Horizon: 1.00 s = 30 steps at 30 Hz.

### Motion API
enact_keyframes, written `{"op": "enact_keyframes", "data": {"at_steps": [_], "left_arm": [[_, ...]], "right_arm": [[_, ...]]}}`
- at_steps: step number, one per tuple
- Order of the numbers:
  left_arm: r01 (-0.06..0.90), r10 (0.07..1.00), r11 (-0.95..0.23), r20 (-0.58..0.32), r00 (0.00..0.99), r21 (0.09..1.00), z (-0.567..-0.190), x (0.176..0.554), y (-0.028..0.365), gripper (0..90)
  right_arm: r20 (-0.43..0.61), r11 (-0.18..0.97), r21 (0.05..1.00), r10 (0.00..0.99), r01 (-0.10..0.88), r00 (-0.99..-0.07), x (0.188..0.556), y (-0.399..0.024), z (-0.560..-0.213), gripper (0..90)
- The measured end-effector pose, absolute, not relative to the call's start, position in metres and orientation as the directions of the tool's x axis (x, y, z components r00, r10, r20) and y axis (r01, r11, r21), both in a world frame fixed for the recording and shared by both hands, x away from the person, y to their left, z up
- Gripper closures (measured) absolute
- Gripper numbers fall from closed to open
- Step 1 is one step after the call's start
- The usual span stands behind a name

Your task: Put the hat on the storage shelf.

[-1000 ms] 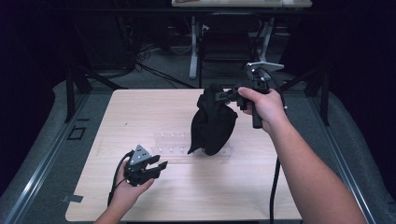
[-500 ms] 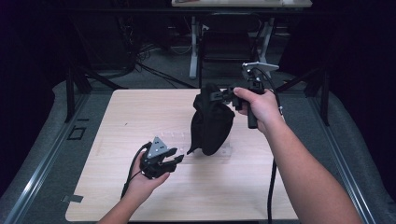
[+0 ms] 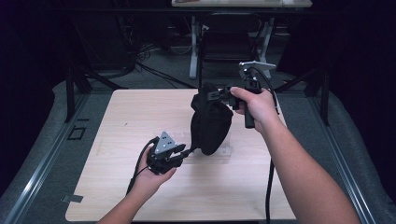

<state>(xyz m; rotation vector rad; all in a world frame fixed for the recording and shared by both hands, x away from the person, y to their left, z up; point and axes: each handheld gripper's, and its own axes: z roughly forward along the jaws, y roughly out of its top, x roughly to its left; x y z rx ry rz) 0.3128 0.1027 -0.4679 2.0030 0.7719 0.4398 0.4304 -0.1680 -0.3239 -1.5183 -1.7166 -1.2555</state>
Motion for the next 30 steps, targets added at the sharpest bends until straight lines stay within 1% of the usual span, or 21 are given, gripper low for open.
{"op": "enact_keyframes", "data": {"at_steps": [9,14,16,19,22,25,30], "left_arm": [[0.325,0.647,-0.391,0.006,0.763,0.861,-0.461,0.311,0.097,76.5],[0.315,0.634,-0.391,0.005,0.773,0.865,-0.46,0.308,0.097,76.2],[0.308,0.622,-0.408,0.016,0.783,0.86,-0.459,0.307,0.093,75.0],[0.298,0.629,-0.421,0.038,0.777,0.857,-0.459,0.308,0.089,74.0],[0.3,0.634,-0.42,0.04,0.772,0.856,-0.458,0.312,0.085,73.9],[0.303,0.634,-0.435,0.049,0.772,0.848,-0.457,0.314,0.081,74.3],[0.276,0.631,-0.464,0.096,0.77,0.842,-0.458,0.313,0.078,76.6]], "right_arm": [[0.855,-0.066,0.294,0.463,0.954,-0.232,0.431,-0.165,-0.324,88.1],[0.853,-0.065,0.296,0.467,0.953,-0.233,0.432,-0.164,-0.324,88.1],[0.854,-0.063,0.295,0.465,0.953,-0.234,0.432,-0.163,-0.324,88.1],[0.854,-0.06,0.296,0.464,0.953,-0.236,0.432,-0.161,-0.324,88.1],[0.855,-0.057,0.296,0.462,0.953,-0.238,0.432,-0.159,-0.324,88.1],[0.853,-0.061,0.301,0.463,0.952,-0.24,0.432,-0.158,-0.324,88.1],[0.852,-0.067,0.3,0.467,0.951,-0.236,0.432,-0.16,-0.323,88.1]]}}
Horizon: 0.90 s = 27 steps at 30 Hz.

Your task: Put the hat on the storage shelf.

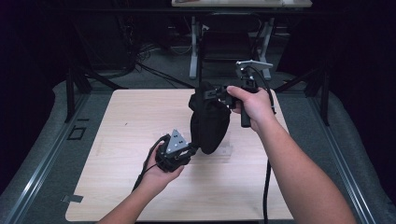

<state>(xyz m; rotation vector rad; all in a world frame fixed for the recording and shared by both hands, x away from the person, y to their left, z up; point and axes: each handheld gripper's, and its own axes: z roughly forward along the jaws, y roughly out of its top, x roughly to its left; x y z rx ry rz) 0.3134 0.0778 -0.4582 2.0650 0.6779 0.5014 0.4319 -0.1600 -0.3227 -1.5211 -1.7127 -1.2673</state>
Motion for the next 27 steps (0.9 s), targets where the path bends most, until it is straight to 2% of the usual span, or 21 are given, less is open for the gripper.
{"op": "enact_keyframes", "data": {"at_steps": [8,14,27], "left_arm": [[0.288,0.639,-0.477,0.103,0.762,0.83,-0.461,0.316,0.0764,76.3],[0.272,0.634,-0.496,0.13,0.763,0.824,-0.4621,0.3144,0.0785,80.8],[0.24,0.63,-0.511,0.169,0.758,0.826,-0.4651,0.3113,0.0857,83.2]], "right_arm": [[0.855,-0.073,0.303,0.461,0.95,-0.237,0.432,-0.1584,-0.3233,87.9],[0.856,-0.071,0.303,0.459,0.95,-0.238,0.431,-0.1563,-0.3224,87.0],[0.874,-0.087,0.319,0.412,0.944,-0.258,0.4286,-0.1579,-0.3194,74.4]]}}
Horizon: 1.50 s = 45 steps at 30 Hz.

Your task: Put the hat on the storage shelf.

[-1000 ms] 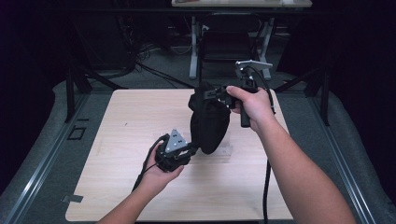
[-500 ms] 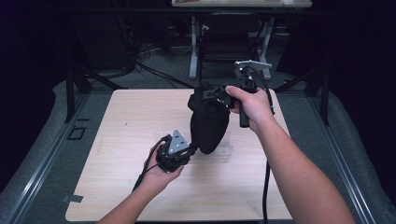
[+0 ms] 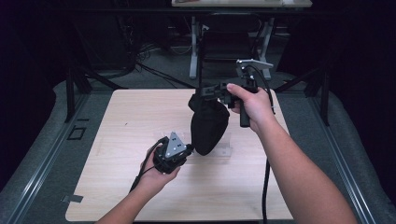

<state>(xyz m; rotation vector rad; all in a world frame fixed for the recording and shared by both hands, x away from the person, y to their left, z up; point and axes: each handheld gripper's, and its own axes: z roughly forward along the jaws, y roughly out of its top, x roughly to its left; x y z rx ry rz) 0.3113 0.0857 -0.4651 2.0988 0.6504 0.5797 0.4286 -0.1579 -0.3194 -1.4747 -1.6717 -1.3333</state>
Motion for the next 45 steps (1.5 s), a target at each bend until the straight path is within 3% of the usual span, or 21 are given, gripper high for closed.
{"op": "enact_keyframes", "data": {"at_steps": [13,20,21,22,25,36,39,45], "left_arm": [[0.252,0.642,-0.545,0.205,0.738,0.799,-0.473,0.311,0.103,85.1],[0.321,0.676,-0.498,0.129,0.725,0.806,-0.491,0.314,0.117,85.0],[0.328,0.66,-0.51,0.117,0.742,0.795,-0.496,0.318,0.121,84.9],[0.343,0.676,-0.475,0.086,0.732,0.81,-0.501,0.319,0.127,84.7],[0.376,0.695,-0.444,0.048,0.718,0.813,-0.503,0.318,0.132,84.4],[0.374,0.701,-0.428,0.041,0.712,0.823,-0.507,0.319,0.137,82.9],[0.384,0.704,-0.433,0.04,0.709,0.815,-0.507,0.317,0.138,80.3],[0.402,0.725,-0.405,0.021,0.689,0.821,-0.511,0.317,0.148,66.4]], "right_arm": [[0.856,-0.102,0.333,0.45,0.937,-0.255,0.427,-0.175,-0.32,74.4],[0.852,-0.107,0.329,0.463,0.938,-0.246,0.426,-0.181,-0.324,74.4],[0.855,-0.159,0.343,0.462,0.926,-0.238,0.425,-0.178,-0.326,74.2],[0.85,-0.112,0.329,0.468,0.938,-0.242,0.426,-0.183,-0.325,74.1],[0.85,-0.117,0.327,0.47,0.938,-0.238,0.425,-0.184,-0.327,74.1],[0.834,-0.118,0.338,0.496,0.934,-0.24,0.423,-0.192,-0.326,74.1],[0.83,-0.116,0.343,0.502,0.932,-0.243,0.422,-0.193,-0.326,74.1],[0.824,-0.113,0.346,0.512,0.931,-0.244,0.42,-0.194,-0.325,73.9]]}}
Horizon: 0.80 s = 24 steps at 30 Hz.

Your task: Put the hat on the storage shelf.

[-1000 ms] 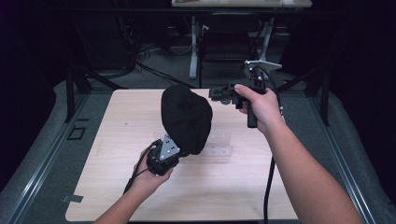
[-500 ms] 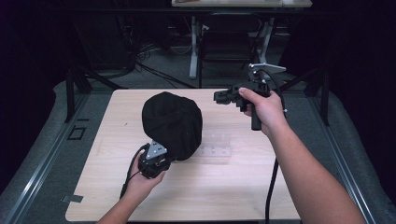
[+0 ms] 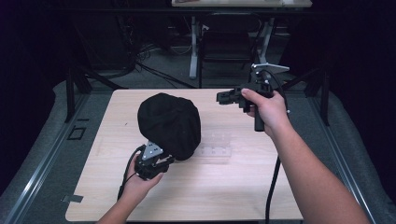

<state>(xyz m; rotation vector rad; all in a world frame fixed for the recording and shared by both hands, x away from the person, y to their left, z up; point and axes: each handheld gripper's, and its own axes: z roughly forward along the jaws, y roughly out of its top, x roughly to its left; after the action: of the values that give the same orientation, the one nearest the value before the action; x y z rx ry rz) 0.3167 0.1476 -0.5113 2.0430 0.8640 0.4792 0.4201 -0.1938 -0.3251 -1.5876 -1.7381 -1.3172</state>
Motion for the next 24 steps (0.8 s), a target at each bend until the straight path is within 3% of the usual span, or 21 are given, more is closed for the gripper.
{"op": "enact_keyframes", "data": {"at_steps": [4,24], "left_arm": [[0.425,0.752,-0.361,-0.01,0.659,0.83,-0.515,0.31,0.152,57.1],[0.51,0.843,-0.22,-0.101,0.529,0.831,-0.53,0.297,0.22,47.5]], "right_arm": [[0.806,-0.111,0.359,0.538,0.927,-0.248,0.418,-0.195,-0.324,73.6],[0.671,-0.105,0.469,0.689,0.877,-0.276,0.392,-0.224,-0.333,68.0]]}}
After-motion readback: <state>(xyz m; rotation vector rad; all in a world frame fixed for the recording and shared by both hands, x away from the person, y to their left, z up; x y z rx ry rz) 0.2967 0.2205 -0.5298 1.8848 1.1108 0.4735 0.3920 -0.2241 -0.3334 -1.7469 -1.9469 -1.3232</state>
